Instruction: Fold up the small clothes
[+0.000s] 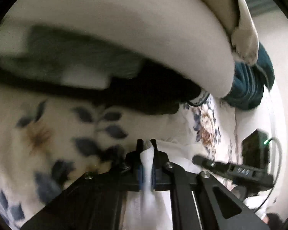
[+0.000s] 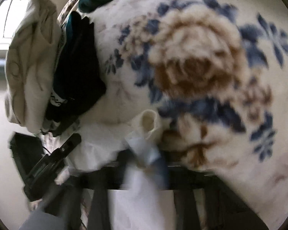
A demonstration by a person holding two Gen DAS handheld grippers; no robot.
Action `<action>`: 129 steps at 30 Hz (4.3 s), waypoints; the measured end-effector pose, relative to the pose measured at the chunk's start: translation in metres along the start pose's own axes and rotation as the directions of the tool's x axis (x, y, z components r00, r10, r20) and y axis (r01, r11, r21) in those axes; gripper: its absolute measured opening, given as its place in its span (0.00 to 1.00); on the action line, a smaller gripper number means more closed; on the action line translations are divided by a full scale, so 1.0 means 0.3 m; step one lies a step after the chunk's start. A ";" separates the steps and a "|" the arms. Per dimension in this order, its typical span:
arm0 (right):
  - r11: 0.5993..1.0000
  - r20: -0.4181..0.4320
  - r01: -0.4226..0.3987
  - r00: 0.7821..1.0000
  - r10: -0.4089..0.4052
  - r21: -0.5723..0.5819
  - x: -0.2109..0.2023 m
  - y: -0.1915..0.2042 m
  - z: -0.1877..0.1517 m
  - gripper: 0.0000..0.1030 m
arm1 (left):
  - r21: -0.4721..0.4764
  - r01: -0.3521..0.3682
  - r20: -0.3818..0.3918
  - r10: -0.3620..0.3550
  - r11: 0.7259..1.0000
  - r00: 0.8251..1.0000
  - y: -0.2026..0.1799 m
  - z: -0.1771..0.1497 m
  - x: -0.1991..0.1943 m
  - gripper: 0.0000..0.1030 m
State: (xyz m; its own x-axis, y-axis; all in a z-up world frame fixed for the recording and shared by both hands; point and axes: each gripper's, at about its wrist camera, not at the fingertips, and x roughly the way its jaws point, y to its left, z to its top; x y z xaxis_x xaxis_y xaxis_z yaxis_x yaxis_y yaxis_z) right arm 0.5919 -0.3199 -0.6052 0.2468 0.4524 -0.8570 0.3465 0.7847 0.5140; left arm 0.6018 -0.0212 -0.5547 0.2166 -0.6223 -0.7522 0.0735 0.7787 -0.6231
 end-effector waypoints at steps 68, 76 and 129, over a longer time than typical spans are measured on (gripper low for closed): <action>0.954 0.014 -0.255 0.965 0.260 -0.159 -0.263 0.170 -0.211 0.06 | 0.201 0.095 0.113 -0.119 0.975 0.986 -0.229 -0.174 -0.371 0.08; 0.926 0.063 -0.262 0.955 0.289 -0.272 -0.440 0.187 -0.520 0.06 | 0.244 0.082 0.191 -0.131 0.966 0.973 -0.283 -0.436 -0.556 0.08; 0.975 -0.137 -0.196 0.968 0.210 0.108 -0.197 -0.179 -0.688 0.31 | -0.323 0.193 -0.134 -0.247 0.926 0.960 0.113 -0.610 -0.234 0.40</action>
State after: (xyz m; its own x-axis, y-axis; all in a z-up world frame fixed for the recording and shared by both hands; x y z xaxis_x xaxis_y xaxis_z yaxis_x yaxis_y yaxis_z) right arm 0.3720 -0.3013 -0.5897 0.1879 0.6608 -0.7267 0.3868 0.6302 0.6732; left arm 0.4108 0.0343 -0.5623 0.0595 -0.8000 -0.5971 -0.2050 0.5756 -0.7916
